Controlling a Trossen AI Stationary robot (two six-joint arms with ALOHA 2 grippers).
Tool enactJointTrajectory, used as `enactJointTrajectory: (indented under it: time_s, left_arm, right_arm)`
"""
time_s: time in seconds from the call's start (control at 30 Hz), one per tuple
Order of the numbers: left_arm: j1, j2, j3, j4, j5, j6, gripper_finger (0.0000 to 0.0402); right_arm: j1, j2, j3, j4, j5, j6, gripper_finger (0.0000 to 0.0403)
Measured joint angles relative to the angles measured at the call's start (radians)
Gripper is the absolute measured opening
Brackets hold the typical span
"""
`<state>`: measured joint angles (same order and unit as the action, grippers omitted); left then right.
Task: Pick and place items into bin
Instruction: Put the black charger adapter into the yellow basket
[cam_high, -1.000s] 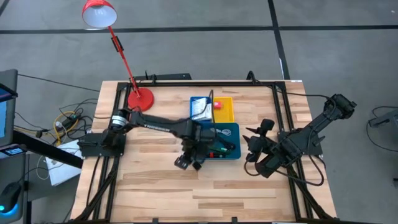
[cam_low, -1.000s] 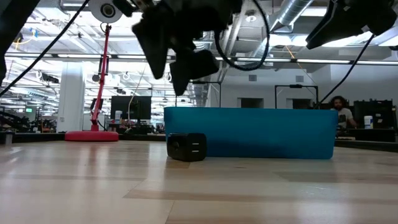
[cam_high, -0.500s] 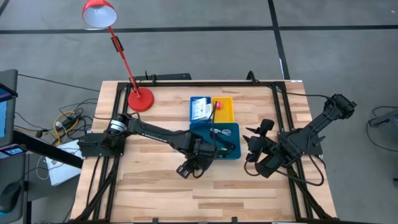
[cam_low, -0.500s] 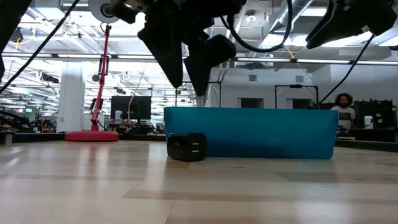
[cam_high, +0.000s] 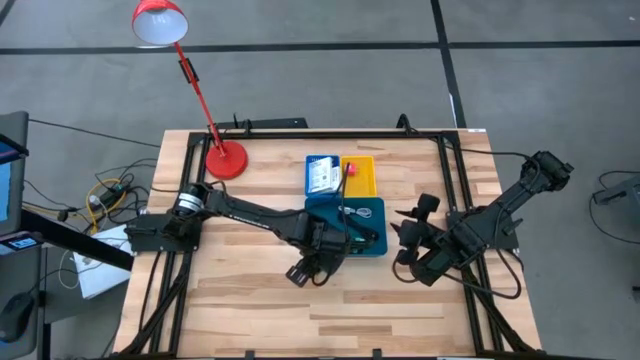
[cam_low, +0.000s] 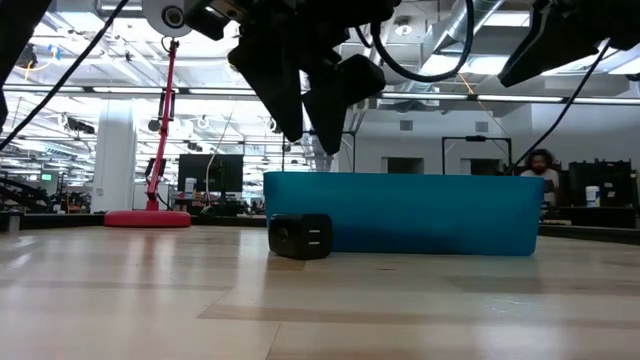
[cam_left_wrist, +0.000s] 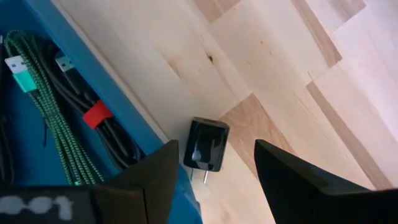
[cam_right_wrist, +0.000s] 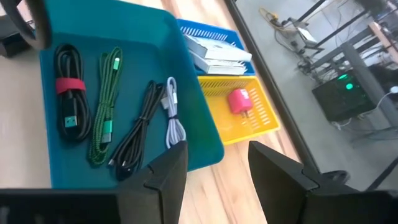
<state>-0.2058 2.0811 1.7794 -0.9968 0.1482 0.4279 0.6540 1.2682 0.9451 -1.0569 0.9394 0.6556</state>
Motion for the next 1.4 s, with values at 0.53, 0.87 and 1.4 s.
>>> enactJointTrajectory:
  time_s: [0.53,0.87,1.4]
  left_arm:
    - [-0.043,0.000,0.000,0.015,-0.081,0.053,0.0198]
    - [-0.046,0.013,0.000,0.039,-0.181,0.002,0.0198]
    - [-0.121,0.081,-0.001,0.031,-0.234,-0.050,0.0199]
  right_arm:
    - [0.006,0.000,0.000,0.019,-0.024,0.021,0.0165]
    - [0.006,0.000,0.000,0.019,-0.060,0.018,0.0164]
    - [0.013,0.000,-0.001,0.034,-0.127,0.017,0.0165]
